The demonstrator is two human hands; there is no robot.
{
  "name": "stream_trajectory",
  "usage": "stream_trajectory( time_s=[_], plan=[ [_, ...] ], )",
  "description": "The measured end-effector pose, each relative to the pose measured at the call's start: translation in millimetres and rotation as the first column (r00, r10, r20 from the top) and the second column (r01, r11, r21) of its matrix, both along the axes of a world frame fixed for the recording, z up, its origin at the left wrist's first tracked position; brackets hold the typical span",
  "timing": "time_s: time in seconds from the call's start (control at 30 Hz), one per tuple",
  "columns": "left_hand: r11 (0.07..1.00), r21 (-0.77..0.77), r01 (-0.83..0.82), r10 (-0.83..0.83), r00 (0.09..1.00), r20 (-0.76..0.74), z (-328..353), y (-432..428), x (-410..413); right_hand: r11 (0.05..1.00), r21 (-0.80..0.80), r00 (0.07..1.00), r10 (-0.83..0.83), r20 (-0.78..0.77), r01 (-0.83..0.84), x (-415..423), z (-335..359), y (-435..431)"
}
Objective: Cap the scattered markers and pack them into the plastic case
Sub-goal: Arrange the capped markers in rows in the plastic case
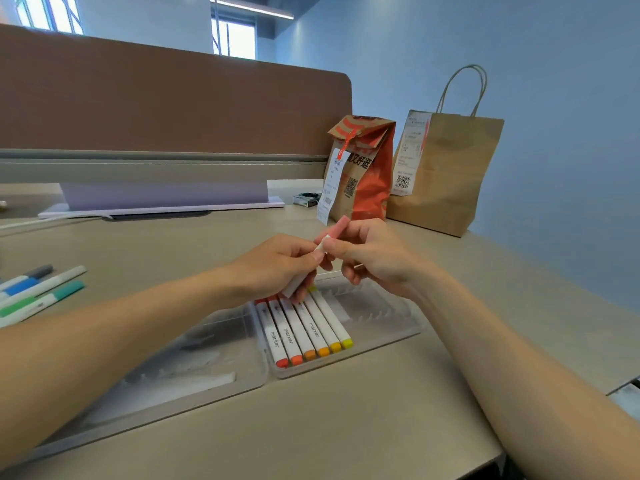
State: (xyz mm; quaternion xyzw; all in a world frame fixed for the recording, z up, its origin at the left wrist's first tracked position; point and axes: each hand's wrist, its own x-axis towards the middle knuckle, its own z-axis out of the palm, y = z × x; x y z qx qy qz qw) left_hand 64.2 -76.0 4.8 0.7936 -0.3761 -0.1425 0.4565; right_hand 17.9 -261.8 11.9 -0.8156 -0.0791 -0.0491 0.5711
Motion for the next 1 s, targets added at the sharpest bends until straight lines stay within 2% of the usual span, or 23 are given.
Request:
stream_trajectory(
  time_s=[0.03, 0.1, 0.17, 0.27, 0.33, 0.5, 0.63, 0.9, 1.0],
  plan=[
    [1.000, 0.006, -0.013, 0.013, 1.000, 0.027, -1, 0, -1, 1.000, 0.002, 1.000, -0.013, 0.003, 0.013, 1, -1, 2],
    [0.996, 0.057, -0.065, 0.054, 0.983, 0.178, -3, 1, 1, 0.998, 0.039, 0.999, -0.050, 0.017, 0.049, 2, -1, 1],
    [0.968, 0.196, -0.159, 0.080, 0.929, 0.361, -8, 4, 5, 0.991, 0.088, 0.995, -0.100, 0.007, 0.099, 3, 2, -5],
    [0.867, 0.445, -0.224, 0.036, 0.920, 0.391, -20, 12, 4, 0.984, 0.031, 0.983, -0.175, -0.054, 0.177, 1, 1, -14],
    [0.812, 0.541, -0.219, -0.014, 0.919, 0.393, -31, 13, 0, 0.978, -0.035, 0.973, -0.208, -0.098, 0.206, 0, 0, -18],
    [0.832, 0.516, -0.201, -0.005, 0.929, 0.371, -33, 10, -5, 0.963, -0.242, 0.953, -0.182, -0.242, 0.122, -1, -2, -18],
    [0.843, 0.500, -0.197, -0.009, 0.925, 0.380, -33, 12, -6, 0.896, -0.441, 0.933, -0.193, -0.305, 0.042, -1, -5, -9],
    [0.861, 0.482, -0.162, -0.011, 0.942, 0.336, -30, 13, -7, 0.760, -0.640, 0.944, -0.283, -0.170, 0.112, 1, -16, 7],
    [0.859, 0.486, -0.161, -0.016, 0.940, 0.339, -30, 13, -8, 0.773, -0.619, 0.948, -0.287, -0.141, 0.142, -3, -15, 4]
  ],
)
